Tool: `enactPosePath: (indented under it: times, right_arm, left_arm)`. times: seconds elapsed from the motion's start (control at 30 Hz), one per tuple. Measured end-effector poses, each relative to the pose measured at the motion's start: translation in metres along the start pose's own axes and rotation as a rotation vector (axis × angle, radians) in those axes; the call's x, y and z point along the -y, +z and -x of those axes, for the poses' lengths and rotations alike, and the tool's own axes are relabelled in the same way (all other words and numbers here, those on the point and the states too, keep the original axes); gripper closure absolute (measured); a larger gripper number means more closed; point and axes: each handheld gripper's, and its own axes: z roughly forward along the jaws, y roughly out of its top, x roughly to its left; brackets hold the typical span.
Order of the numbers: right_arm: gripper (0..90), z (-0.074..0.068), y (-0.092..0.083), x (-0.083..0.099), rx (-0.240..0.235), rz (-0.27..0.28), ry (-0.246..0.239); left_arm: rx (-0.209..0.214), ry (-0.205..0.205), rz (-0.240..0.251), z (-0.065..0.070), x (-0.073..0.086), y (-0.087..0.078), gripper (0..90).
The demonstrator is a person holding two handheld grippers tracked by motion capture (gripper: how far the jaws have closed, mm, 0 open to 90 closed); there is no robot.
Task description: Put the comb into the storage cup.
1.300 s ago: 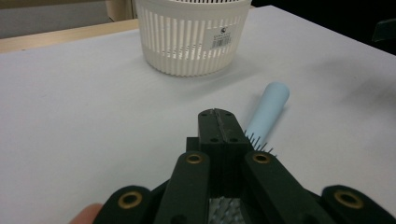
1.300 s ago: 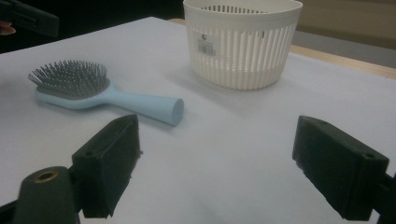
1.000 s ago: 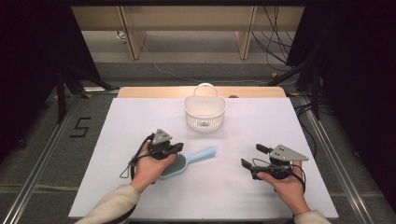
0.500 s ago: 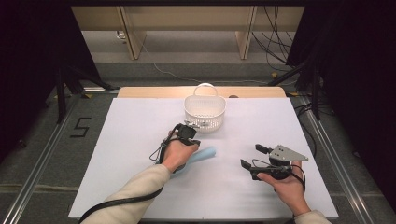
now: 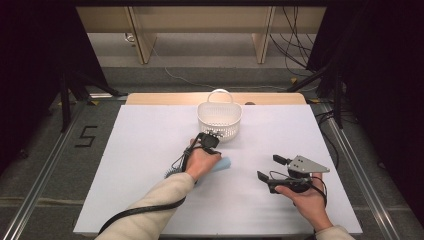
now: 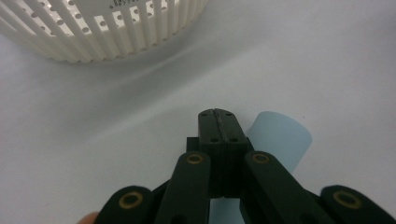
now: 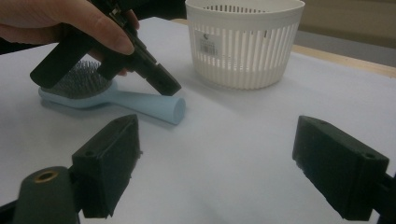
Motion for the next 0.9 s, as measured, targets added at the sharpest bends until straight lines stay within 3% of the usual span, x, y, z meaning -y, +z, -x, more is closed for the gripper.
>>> enactPosePath:
  times: [0.4, 0.9]
  right_arm:
    - [15.9, 0.001, 0.001, 0.001, -0.001, -0.014, 0.0]
    - [15.9, 0.001, 0.0, 0.001, 0.008, -0.013, 0.001]
  left_arm:
    - [0.017, -0.006, -0.041, 0.004, 0.004, 0.001, 90.0]
    - [0.086, 0.088, -0.111, 0.026, 0.023, -0.009, 90.0]
